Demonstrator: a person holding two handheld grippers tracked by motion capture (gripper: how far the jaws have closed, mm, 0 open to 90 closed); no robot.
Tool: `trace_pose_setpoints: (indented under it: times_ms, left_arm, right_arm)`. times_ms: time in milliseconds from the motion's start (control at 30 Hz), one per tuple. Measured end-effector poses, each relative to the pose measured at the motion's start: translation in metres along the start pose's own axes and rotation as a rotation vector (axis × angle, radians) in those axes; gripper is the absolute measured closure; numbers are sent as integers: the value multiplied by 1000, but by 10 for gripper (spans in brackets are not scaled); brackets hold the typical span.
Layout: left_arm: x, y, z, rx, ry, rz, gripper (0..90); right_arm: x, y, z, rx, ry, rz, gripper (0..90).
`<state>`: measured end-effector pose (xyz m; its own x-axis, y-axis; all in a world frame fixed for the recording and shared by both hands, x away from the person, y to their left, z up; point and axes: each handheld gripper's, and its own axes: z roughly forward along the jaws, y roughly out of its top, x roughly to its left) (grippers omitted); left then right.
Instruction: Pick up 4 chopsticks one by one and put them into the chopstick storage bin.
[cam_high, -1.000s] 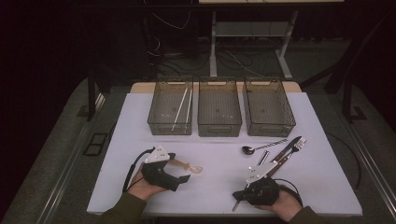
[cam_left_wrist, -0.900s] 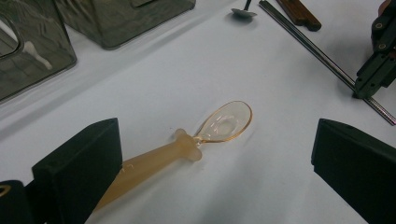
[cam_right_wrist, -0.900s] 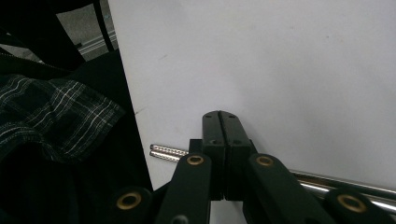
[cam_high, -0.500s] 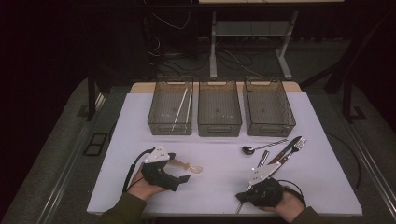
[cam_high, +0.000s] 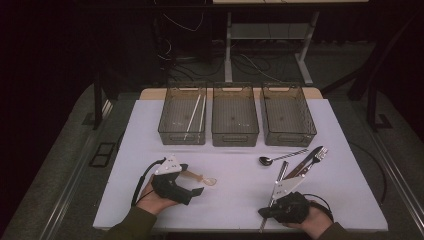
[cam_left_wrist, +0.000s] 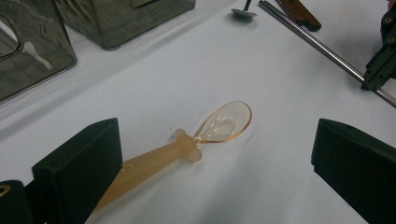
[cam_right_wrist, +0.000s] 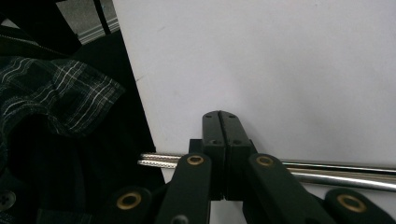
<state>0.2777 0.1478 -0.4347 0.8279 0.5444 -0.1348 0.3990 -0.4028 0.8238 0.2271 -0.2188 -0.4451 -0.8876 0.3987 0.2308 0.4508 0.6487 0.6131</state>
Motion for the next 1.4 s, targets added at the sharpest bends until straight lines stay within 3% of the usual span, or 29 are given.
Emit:
trace_pose_setpoints:
  times_ms: [633,1100,1233,1267,1300,1333,1367,1400]
  left_arm:
    - [0,0,0,2,0,-5,5]
    - [-1,0,0,4,0,-3,4]
    - [-1,0,0,4,1,-3,5]
    - [-1,0,1,4,1,-3,5]
    - [-1,0,1,4,1,-1,5]
    - [-1,0,1,5,2,-1,5]
    - [-1,0,1,4,2,-2,5]
    - [0,0,1,4,2,-2,5]
  right_arm:
    - [-2,-10,-11,13,-5,2,900]
    - [-5,-16,-22,-16,-20,12,900]
    - [-13,-10,-33,-60,-63,30,900]
    - [-24,-8,-39,-75,-98,49,900]
    - [-24,-8,-39,-75,-98,49,900]
    - [-36,-5,-44,-91,-137,78,900]
    - [-36,-5,-44,-91,-137,78,900]
    - [-49,-3,-48,-101,-175,103,900]
